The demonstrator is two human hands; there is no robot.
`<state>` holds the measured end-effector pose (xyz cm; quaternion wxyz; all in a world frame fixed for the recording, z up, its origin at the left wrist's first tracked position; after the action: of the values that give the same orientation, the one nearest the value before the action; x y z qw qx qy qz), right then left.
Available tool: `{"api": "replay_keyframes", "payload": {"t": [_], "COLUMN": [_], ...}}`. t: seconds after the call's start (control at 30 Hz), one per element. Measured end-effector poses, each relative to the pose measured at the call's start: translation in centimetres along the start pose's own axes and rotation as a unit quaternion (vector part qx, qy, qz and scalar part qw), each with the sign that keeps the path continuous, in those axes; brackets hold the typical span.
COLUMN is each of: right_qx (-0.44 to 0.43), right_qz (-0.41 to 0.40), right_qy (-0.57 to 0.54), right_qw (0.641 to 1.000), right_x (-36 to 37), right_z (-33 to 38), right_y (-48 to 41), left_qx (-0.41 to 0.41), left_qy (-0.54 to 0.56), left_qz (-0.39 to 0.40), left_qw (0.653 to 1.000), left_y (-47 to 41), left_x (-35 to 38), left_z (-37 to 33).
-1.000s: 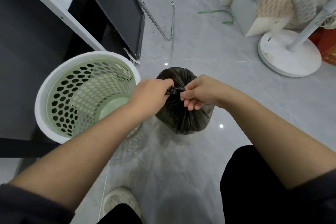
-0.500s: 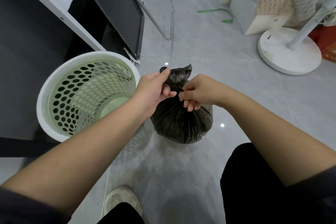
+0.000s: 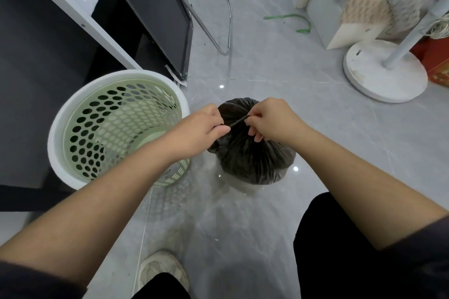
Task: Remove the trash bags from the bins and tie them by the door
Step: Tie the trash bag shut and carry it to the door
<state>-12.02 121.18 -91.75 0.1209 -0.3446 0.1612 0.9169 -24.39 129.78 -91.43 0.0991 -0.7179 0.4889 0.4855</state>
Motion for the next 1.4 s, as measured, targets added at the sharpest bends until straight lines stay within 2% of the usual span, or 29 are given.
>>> {"api": "replay_keyframes", "payload": {"t": [0.07, 0.1, 0.13, 0.23, 0.27, 0.33, 0.4, 0.57, 0.6, 0.67, 0.73, 0.83, 0.93, 1.03, 1.17, 1.3, 1.4], "right_qx": [0.059, 0.098, 0.143, 0.258, 0.275, 0.281, 0.264, 0.150, 0.115, 0.035, -0.057, -0.183, -0.301, -0.408, -0.473, -0.549, -0.603], "right_qz": [-0.045, -0.060, -0.071, -0.081, -0.081, -0.066, -0.034, 0.044, 0.054, 0.077, 0.105, 0.142, 0.127, 0.135, 0.186, 0.189, 0.176], "right_qy": [-0.133, -0.209, -0.294, -0.530, -0.564, -0.573, -0.539, -0.334, -0.278, -0.132, 0.025, 0.206, 0.301, 0.346, 0.359, 0.373, 0.371], "right_qw": [0.988, 0.971, 0.942, 0.804, 0.774, 0.767, 0.799, 0.929, 0.952, 0.988, 0.993, 0.951, 0.896, 0.834, 0.783, 0.724, 0.684], "right_x": [0.4, 0.8, 1.4, 3.4, 3.7, 3.9, 3.8, 1.8, 1.3, 0.7, 0.6, 1.4, 2.0, 2.7, 3.3, 3.2, 2.9], "right_z": [-0.7, -1.0, -1.3, -1.3, -1.3, -1.2, -0.9, -0.5, -0.4, 0.1, 1.4, 2.6, 3.3, 4.3, 4.6, 4.9, 6.1], "right_y": [0.0, 0.0, 0.2, 1.0, 1.2, 1.4, 1.3, 0.7, 0.6, 0.6, 0.7, 0.7, 0.9, 2.5, 4.7, 6.1, 6.9], "left_qx": [-0.022, -0.035, -0.045, -0.045, -0.044, -0.039, -0.040, -0.066, -0.082, -0.105, -0.113, -0.099, -0.066, -0.023, 0.035, 0.026, -0.010], "left_qy": [0.017, 0.018, 0.013, -0.083, -0.117, -0.141, -0.125, -0.042, -0.023, 0.013, 0.047, 0.109, 0.140, 0.139, 0.100, 0.168, 0.259], "left_qz": [0.023, 0.026, 0.022, -0.008, -0.017, -0.017, 0.006, 0.091, 0.087, 0.030, -0.048, -0.104, -0.096, -0.052, -0.043, 0.045, 0.168], "left_qw": [0.999, 0.999, 0.999, 0.995, 0.992, 0.989, 0.991, 0.993, 0.993, 0.994, 0.991, 0.984, 0.983, 0.989, 0.993, 0.984, 0.951], "left_y": [0.2, 0.4, 0.5, 0.6, 0.6, 0.4, 0.4, 1.1, 1.2, 1.1, 0.5, -0.5, -1.2, -1.3, -1.4, -1.2, -0.5], "left_x": [1.5, 2.3, 3.0, 4.6, 4.8, 5.0, 5.1, 3.7, 3.1, 1.5, -0.1, -1.8, -2.3, -1.7, -1.6, -0.9, 0.0], "left_z": [-0.2, -0.5, -0.8, -1.8, -1.9, -1.5, -0.7, 1.2, 1.6, 1.9, 2.1, 1.7, 1.2, 1.0, 0.5, -0.5, -1.6]}}
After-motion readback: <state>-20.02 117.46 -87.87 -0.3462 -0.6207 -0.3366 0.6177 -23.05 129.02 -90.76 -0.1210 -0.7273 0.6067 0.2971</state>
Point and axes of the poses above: each hand's wrist, its own y-axis away from the middle knuckle, its own x-axis out of the palm, z = x × y, the point moved 7 cm from there along -y, towards the middle knuckle, and after that the axes turned 14 degrees about -x, right-handed, at the moved point
